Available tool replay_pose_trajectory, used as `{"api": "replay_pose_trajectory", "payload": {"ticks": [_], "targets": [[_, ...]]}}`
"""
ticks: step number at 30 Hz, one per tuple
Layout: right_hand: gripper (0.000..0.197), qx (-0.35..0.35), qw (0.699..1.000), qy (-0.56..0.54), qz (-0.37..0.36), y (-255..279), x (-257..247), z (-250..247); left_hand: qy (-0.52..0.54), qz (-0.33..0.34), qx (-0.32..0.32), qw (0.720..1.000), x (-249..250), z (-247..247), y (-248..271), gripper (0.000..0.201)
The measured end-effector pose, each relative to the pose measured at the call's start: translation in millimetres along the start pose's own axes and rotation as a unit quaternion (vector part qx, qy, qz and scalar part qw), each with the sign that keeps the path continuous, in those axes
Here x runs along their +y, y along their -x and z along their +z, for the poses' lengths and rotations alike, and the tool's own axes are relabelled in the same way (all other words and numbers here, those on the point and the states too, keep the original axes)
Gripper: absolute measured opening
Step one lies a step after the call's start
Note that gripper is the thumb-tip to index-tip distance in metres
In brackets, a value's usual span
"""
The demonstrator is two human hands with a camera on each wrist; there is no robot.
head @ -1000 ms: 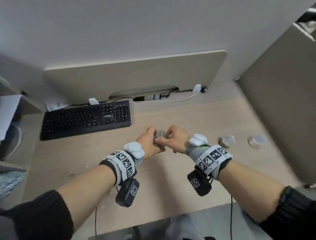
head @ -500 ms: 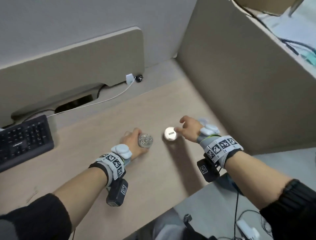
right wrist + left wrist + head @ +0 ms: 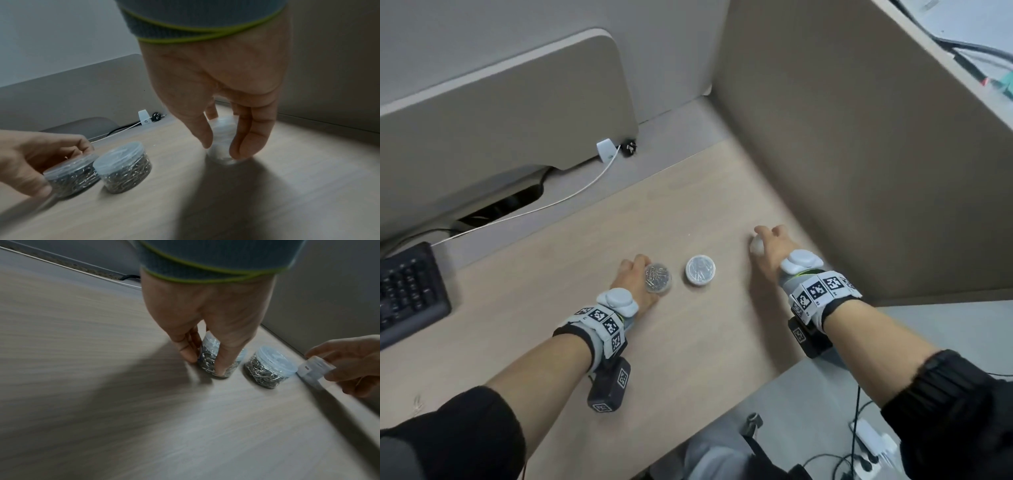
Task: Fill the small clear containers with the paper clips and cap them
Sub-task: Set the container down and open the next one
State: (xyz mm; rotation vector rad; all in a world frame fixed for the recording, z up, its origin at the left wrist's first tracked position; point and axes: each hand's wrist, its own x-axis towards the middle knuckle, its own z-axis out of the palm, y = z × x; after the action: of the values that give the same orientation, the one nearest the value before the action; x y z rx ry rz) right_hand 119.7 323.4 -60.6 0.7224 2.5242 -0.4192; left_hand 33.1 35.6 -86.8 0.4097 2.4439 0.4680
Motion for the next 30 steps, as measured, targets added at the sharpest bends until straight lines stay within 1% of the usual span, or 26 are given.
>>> {"api": "replay_pose_trajectory", "payload": {"ticks": [2, 5, 8, 11, 14, 18, 20, 21, 23, 24, 26, 27, 28, 30], "targets": [[0.047, 0.006, 1.000, -0.008, 0.005, 4, -4, -4, 0.005, 0.000, -0.005, 1.000, 2, 0, 0, 0.067], [0.055, 0.021, 0.999, -0.034, -0.014, 11, -25, -14, 0.017, 0.002, -0.012, 1.000, 1, -6, 7, 0.069], [0.060, 0.034, 0.995, -0.073, -0.058, 23, -59, -26, 0.021, 0.001, 0.004, 1.000, -8, -17, 23, 0.078], [0.062, 0.041, 0.988, -0.121, -0.085, 28, -89, -33, 0.054, 0.009, 0.021, 0.998, -11, -31, 32, 0.088], [0.065, 0.004, 0.981, -0.141, -0.135, 44, -138, -33, 0.112, 0.016, 0.059, 0.992, -24, -54, 56, 0.093], [0.062, -0.039, 0.966, -0.135, -0.219, 78, -211, -19, 0.168, 0.013, 0.115, 0.979, -57, -77, 95, 0.097], [0.061, -0.060, 0.960, -0.129, -0.239, 97, -244, -9, 0.195, 0.014, 0.125, 0.973, -74, -86, 118, 0.098], [0.062, -0.068, 0.959, -0.128, -0.243, 104, -256, -5, 0.203, 0.015, 0.124, 0.971, -78, -89, 126, 0.097], [0.068, -0.085, 0.952, -0.117, -0.268, 131, -297, 12, 0.213, 0.011, 0.135, 0.968, -111, -98, 154, 0.090], [0.069, -0.094, 0.949, -0.115, -0.278, 141, -312, 19, 0.219, 0.009, 0.137, 0.966, -123, -101, 164, 0.081], [0.063, -0.111, 0.944, -0.102, -0.293, 160, -337, 30, 0.228, -0.009, 0.137, 0.964, -149, -105, 181, 0.063], [0.062, -0.117, 0.943, -0.092, -0.298, 167, -347, 37, 0.229, -0.018, 0.134, 0.964, -160, -108, 191, 0.060], [0.065, -0.125, 0.940, -0.082, -0.307, 179, -361, 45, 0.225, -0.028, 0.130, 0.965, -176, -111, 204, 0.059], [0.078, -0.141, 0.935, -0.064, -0.321, 201, -385, 58, 0.214, -0.042, 0.121, 0.969, -204, -115, 225, 0.061]]}}
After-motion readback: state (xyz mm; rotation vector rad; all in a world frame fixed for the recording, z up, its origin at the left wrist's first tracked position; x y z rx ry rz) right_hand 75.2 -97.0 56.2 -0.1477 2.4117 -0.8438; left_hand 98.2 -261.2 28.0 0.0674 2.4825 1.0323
